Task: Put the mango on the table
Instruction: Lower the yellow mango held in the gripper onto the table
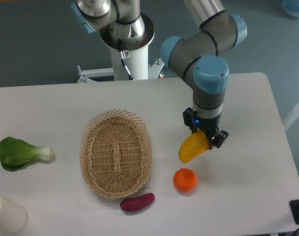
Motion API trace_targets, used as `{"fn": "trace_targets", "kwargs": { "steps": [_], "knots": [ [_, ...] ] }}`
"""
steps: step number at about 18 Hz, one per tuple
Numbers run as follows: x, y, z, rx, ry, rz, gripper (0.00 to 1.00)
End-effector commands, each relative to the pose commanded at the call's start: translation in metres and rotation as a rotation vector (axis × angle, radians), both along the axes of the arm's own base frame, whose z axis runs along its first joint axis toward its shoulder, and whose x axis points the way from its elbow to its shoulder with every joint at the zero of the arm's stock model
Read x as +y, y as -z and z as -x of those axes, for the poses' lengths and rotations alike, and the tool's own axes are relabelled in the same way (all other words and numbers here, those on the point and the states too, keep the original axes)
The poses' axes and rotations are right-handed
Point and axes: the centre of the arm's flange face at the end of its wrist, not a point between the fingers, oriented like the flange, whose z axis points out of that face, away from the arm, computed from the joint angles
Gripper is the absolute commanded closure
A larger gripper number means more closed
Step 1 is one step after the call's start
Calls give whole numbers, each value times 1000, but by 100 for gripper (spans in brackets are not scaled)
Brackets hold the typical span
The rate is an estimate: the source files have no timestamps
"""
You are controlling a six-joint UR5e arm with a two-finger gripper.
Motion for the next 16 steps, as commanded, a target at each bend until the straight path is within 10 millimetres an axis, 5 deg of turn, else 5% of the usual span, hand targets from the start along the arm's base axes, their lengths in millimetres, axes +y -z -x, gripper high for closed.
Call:
{"fn": "trace_targets", "kwargs": {
  "steps": [9,16],
  "knots": [
    [-4,6,1,-7,4,6,51],
    [-30,25,5,-19,-26,13,52]
  ]
}}
